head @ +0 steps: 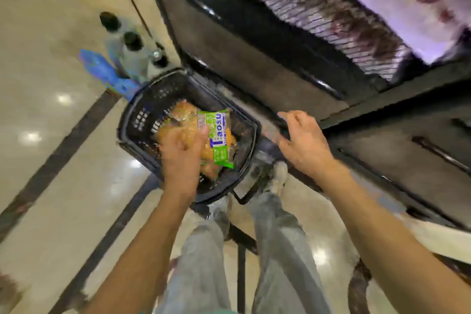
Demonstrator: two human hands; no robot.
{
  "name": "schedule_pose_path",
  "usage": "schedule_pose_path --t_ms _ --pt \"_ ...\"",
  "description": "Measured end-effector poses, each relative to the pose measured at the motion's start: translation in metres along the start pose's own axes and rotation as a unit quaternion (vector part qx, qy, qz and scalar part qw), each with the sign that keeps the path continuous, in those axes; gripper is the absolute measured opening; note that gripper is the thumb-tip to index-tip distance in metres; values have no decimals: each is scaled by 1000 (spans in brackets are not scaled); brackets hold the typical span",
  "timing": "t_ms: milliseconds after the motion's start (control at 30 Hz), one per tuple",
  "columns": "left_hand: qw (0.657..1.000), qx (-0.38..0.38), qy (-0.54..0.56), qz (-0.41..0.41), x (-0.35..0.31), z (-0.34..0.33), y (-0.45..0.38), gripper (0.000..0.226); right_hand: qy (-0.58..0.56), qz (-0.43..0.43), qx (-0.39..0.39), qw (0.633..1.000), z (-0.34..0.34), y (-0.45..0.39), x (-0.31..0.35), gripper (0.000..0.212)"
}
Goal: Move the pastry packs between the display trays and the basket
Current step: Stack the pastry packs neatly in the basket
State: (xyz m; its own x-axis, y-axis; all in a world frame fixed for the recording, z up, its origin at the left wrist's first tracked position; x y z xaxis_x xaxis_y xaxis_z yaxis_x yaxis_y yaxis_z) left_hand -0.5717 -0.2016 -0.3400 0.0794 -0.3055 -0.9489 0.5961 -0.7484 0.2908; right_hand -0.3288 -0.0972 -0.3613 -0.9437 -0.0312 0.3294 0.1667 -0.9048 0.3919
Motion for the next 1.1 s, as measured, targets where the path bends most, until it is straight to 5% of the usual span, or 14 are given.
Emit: schedule_pose_path --t_ms 133,233,400,567,867,967,1100 --pt "981 179 -26 -69 -96 -111 80 21 -49 -98 -161 981 127 141 -87 53" --pt "943 311 -37 -109 -136 -203 180 24 -99 -193 -285 934 175 268 -171 50" --pt "845 517 -50 -130 -137 -323 412 12 -116 -378 -345 851 169 498 -319 56" --pt "755 639 -99 -108 -78 -380 630 21 -127 -515 -376 760 124 706 -420 54" --pt "659 723 -195 -62 14 -444 840 36 -206 -625 -343 670 57 861 -519 61" --pt "664 717 -207 -44 44 -476 863 30 -216 -627 -314 680 47 874 -566 65" --pt "711 669 -214 -33 84 -528 879 24 -213 -611 -272 712 50 881 -654 55"
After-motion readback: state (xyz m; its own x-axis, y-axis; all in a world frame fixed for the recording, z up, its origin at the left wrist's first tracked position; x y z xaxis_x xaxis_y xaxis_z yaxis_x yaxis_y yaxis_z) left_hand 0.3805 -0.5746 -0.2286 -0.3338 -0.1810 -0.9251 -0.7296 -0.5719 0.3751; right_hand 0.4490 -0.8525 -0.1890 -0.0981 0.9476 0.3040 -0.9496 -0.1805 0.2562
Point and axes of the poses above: each hand's wrist, its own y-axis away from the middle knuckle, its own z-axis out of the back of the hand, x = y × z, the point moved 7 cm from there along -y, towards the middle knuckle, and after that the axes turned 8 degrees about -z, right-handed, at the moved point
